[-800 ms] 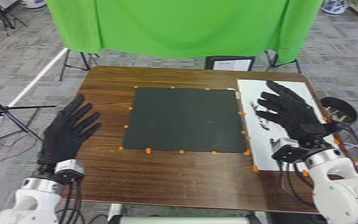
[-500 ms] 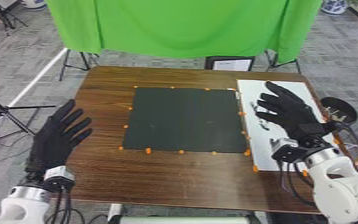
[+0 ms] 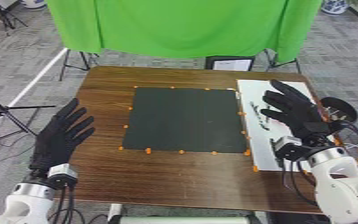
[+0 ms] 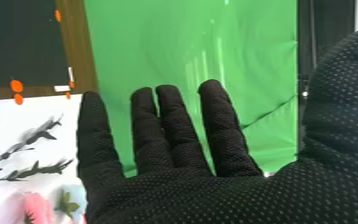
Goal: Arrange flowers
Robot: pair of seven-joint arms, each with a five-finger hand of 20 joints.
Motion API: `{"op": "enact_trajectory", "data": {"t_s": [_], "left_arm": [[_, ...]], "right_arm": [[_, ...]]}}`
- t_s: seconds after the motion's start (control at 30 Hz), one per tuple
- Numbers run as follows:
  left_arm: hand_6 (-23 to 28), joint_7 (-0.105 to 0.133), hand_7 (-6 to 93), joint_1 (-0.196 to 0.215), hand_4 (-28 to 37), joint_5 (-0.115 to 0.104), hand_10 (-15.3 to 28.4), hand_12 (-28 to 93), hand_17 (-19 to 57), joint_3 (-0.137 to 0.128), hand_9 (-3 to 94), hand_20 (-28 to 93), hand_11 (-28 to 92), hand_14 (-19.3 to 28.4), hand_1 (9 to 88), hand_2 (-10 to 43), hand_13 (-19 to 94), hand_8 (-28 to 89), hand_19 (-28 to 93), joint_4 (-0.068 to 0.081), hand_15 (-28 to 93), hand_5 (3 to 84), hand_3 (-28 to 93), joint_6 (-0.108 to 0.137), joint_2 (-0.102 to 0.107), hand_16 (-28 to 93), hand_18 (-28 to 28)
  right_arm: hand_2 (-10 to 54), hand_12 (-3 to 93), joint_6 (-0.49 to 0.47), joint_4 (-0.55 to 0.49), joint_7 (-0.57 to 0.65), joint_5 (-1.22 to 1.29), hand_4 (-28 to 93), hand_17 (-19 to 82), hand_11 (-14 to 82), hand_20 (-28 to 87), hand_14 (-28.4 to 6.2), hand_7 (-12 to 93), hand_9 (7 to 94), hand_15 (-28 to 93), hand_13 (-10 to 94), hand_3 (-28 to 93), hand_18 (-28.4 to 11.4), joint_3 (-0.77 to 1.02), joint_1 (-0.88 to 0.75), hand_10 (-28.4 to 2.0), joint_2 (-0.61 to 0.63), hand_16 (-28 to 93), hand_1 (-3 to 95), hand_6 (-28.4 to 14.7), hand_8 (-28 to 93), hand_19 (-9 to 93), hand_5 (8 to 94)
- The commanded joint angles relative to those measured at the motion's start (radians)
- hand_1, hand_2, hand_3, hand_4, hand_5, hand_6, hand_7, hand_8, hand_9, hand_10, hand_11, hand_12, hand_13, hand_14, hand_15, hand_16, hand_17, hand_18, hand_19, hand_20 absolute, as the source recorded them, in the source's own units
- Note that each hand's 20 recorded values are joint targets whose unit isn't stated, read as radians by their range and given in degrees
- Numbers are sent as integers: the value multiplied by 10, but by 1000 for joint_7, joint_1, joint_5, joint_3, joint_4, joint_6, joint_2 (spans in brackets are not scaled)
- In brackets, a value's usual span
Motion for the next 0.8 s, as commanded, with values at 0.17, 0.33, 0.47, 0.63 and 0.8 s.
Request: {"op": "enact_trajectory", "data": {"t_s": [0.17, 0.33, 0.47, 0.63, 0.8], "left_arm": [[25, -15, 186, 13, -283, 9, 103, 198, -103, 13, 210, 91, 131, 151, 246, -86, 175, -109, 373, -3, 220, 234, 657, -1, -6, 19, 228], [25, -20, 184, 19, -283, 12, 103, 197, -103, 7, 210, 91, 130, 152, 247, -86, 175, -109, 373, -5, 224, 234, 656, -3, -7, 18, 228], [25, -20, 184, 33, -283, 11, 103, 198, -103, 1, 209, 91, 131, 152, 246, -88, 175, -109, 373, -10, 222, 234, 658, 3, -11, 18, 228], [25, -23, 185, 15, -283, 13, 103, 197, -103, 15, 209, 91, 130, 152, 247, -87, 175, -109, 373, -2, 222, 234, 656, -4, -7, 18, 228], [25, -26, 184, 7, -283, 11, 102, 198, -103, 16, 209, 91, 129, 152, 248, -86, 175, -109, 372, -2, 224, 233, 655, -2, 6, 18, 227]], "right_arm": [[-95, 259, 286, -149, 342, -788, -283, 223, 394, 394, -107, 380, 550, 631, 501, 825, -198, -37, -78, -122, 213, 199, 221, -23, -166, 754, 472], [-95, 307, 34, -213, 518, -1161, -283, 275, 490, 413, -116, 389, 605, 720, 567, 718, -196, -27, -124, -114, 282, 236, 249, -20, -160, 823, 540], [-95, 356, -162, -232, 572, -1169, -283, 260, 502, 411, -122, 372, 593, 725, 554, 443, -206, -5, -148, -123, 289, 260, 344, -27, -145, 811, 540], [-95, 374, -206, -230, 619, -1203, -283, 253, 515, 408, -127, 354, 578, 731, 539, 304, -209, -11, -171, -132, 300, 259, 378, -35, -135, 806, 538], [-95, 375, -213, -233, 631, -1212, -283, 250, 522, 410, -129, 353, 571, 733, 536, 415, -212, -9, -189, -134, 294, 256, 322, -36, -133, 806, 539]]}}
